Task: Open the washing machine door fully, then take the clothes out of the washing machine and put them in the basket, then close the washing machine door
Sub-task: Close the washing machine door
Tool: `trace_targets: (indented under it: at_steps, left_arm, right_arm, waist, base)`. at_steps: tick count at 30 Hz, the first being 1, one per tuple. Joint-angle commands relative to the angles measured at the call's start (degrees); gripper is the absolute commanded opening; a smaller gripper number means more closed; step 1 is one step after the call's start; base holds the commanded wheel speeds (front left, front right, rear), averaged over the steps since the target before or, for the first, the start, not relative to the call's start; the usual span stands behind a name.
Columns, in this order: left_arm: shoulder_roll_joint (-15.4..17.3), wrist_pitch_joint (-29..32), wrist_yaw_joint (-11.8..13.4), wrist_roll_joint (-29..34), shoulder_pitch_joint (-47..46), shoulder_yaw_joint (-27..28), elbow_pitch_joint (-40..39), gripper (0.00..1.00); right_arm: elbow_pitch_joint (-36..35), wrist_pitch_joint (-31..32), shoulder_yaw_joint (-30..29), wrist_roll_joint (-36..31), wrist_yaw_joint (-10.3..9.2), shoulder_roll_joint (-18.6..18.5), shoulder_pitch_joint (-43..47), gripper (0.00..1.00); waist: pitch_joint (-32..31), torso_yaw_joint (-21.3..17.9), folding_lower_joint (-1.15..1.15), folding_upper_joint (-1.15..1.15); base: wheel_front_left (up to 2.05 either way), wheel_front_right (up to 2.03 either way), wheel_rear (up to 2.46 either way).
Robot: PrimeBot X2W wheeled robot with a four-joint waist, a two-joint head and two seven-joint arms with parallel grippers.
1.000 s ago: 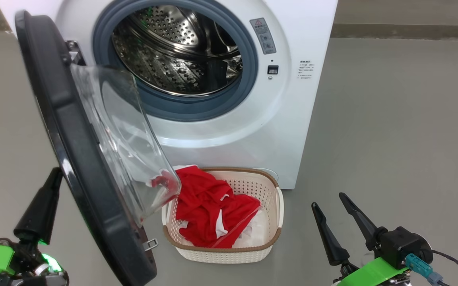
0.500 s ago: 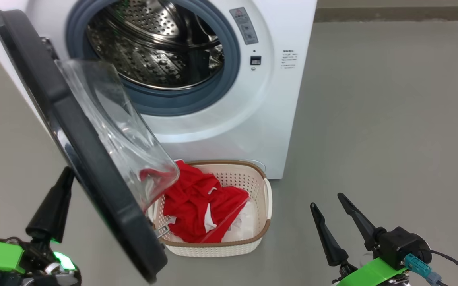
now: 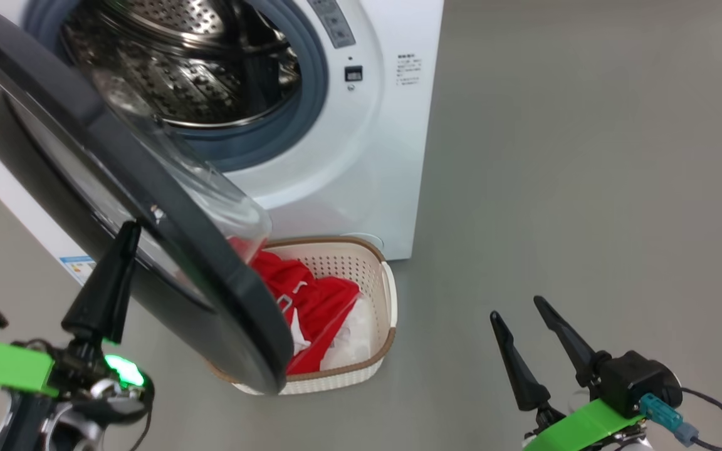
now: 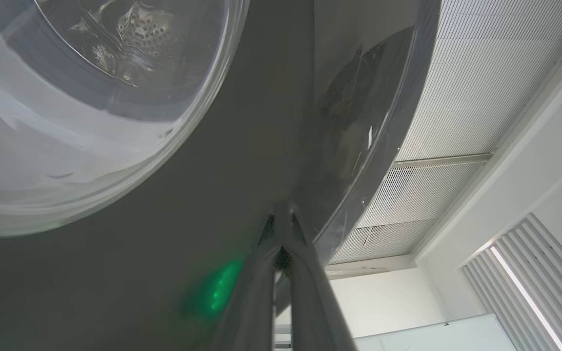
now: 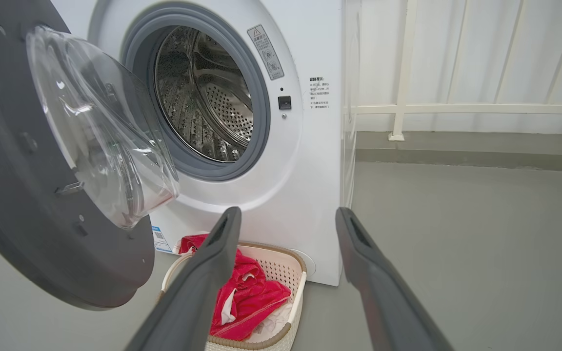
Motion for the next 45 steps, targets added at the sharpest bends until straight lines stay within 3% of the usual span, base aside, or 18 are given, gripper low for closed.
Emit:
trace_targets:
  at_steps: [1, 21, 29, 45]
  left_arm:
    - [0.5, -0.1, -0.6, -0.4, -3.1, 1.0, -1.0, 0.00]
    - [0.4, -5.2, -4.0, 1.2, -17.9, -1.7, 8.6, 0.00]
    - [0.4, -6.9, -4.3, 1.5, -23.6, -1.8, 11.2, 0.00]
    - [2.1, -8.5, -7.2, 3.9, -35.5, -1.6, 19.8, 0.00]
  right_arm:
    - [-1.6, -0.4, 1.2, 0.2, 0.36, -0.3, -2.6, 1.00]
    - [-2.4, -0.4, 1.5, 0.3, 0.36, 0.0, -6.1, 1.00]
    - [-2.7, -0.4, 1.6, 0.4, 0.36, 0.1, -7.6, 1.00]
    - [-2.8, -0.4, 1.9, 0.4, 0.36, 0.2, -10.3, 1.00]
  waist:
    - [1.3, -1.1, 0.00, 0.00]
    - [8.4, -5.5, 0.00, 0.00]
    - [11.2, -6.8, 0.00, 0.00]
    - [16.6, -9.4, 0.00, 0.00]
  base:
    - [0.00, 0.00, 0.00]
    - [0.00, 0.00, 0.00]
    - [0.00, 0.00, 0.00]
    - [0.00, 0.00, 0.00]
